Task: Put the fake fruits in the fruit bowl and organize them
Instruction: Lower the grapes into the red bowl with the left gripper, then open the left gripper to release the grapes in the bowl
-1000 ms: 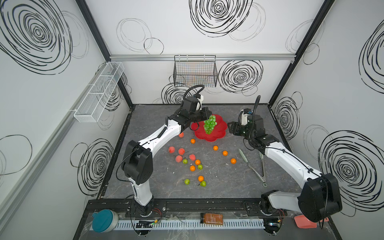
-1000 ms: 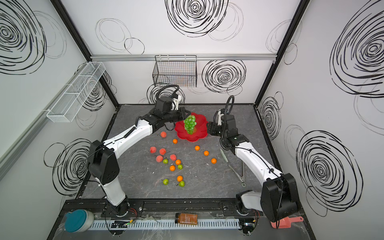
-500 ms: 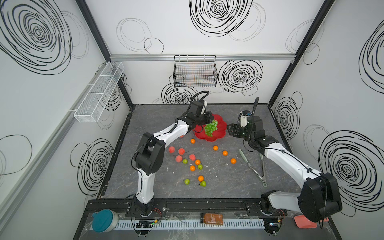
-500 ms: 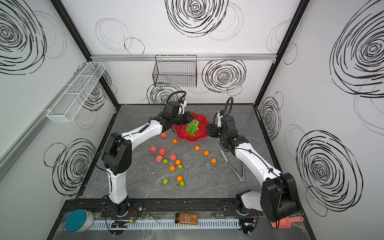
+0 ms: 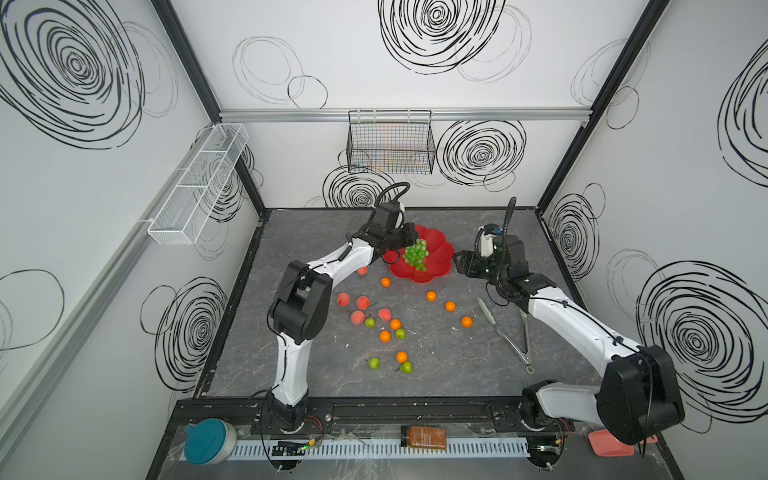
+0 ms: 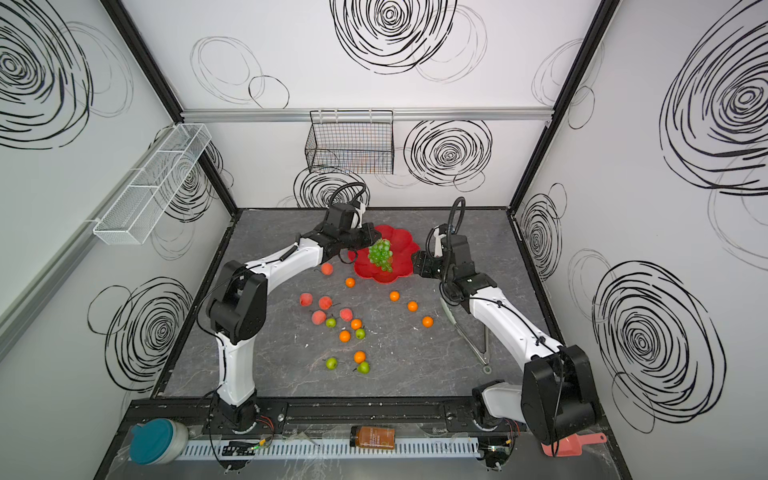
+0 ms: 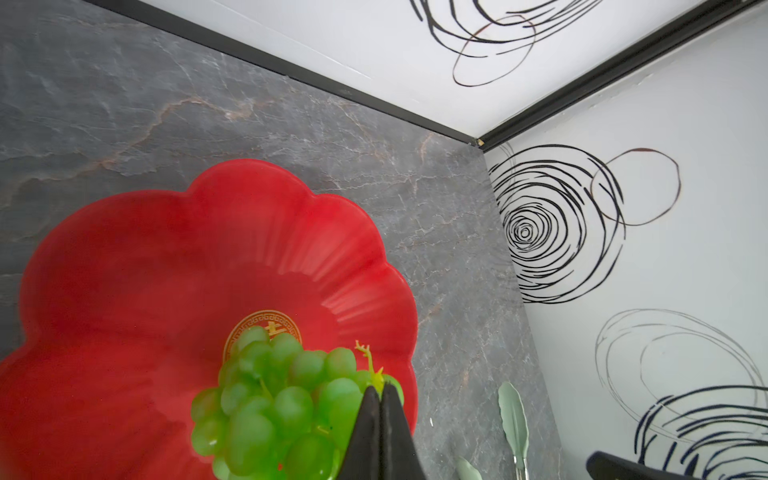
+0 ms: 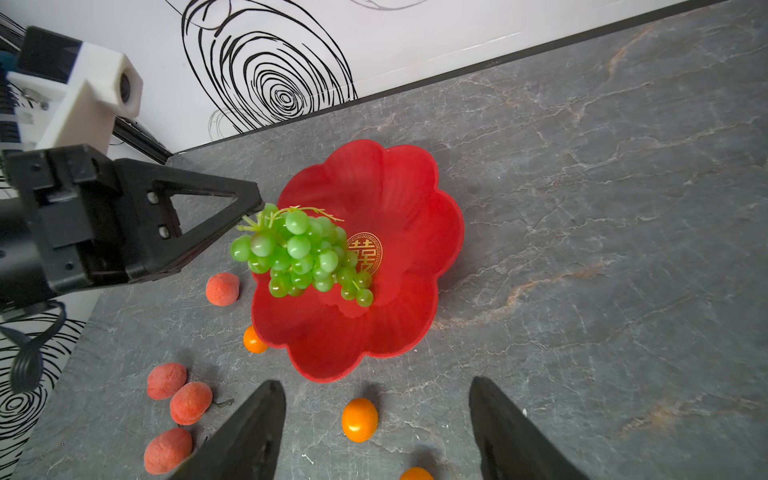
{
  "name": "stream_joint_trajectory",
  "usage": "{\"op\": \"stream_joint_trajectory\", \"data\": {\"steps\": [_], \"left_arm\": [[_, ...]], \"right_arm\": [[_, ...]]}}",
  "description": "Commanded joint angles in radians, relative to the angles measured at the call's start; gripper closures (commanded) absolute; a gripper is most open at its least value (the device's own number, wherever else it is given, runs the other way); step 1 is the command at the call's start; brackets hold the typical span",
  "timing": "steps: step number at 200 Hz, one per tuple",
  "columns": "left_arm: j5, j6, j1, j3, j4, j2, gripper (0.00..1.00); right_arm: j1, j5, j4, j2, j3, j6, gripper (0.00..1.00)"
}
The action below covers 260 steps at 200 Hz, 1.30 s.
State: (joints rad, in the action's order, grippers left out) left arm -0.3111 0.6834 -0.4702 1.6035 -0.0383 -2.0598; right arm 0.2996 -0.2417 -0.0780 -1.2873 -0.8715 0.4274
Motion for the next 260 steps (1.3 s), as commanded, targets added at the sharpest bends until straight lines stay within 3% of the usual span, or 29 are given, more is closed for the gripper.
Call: {"op": "stream_joint_trajectory", "data": {"steps": [1, 90, 110, 140, 167, 260], "left_arm": [[0.029, -0.016, 0.026, 0.048, -0.002, -0.037, 1.0], [0.091, 0.017, 0.087, -0.024, -0.009, -0.043, 1.0], [0.105, 0.024, 0.094, -0.028, -0.019, -0.043, 0.93], [0.129, 0.034, 0.108, -0.037, -0.033, -0.036, 0.93], [0.126, 0.034, 0.115, -0.038, -0.04, -0.039, 0.86], [0.134, 0.051, 0.138, -0.042, -0.064, -0.058, 0.86]], "right_arm": [[0.002, -0.003, 0.01, 0.027, 0.011, 0.007, 0.26], [0.018, 0.015, -0.001, 0.028, 0.011, 0.006, 0.25], [0.023, 0.02, -0.007, 0.028, 0.01, 0.004, 0.25], [0.033, 0.027, -0.01, 0.029, 0.006, 0.004, 0.25], [0.041, 0.033, -0.01, 0.027, 0.004, 0.005, 0.24], [0.062, 0.054, -0.007, 0.025, 0.01, 0.008, 0.24]]}}
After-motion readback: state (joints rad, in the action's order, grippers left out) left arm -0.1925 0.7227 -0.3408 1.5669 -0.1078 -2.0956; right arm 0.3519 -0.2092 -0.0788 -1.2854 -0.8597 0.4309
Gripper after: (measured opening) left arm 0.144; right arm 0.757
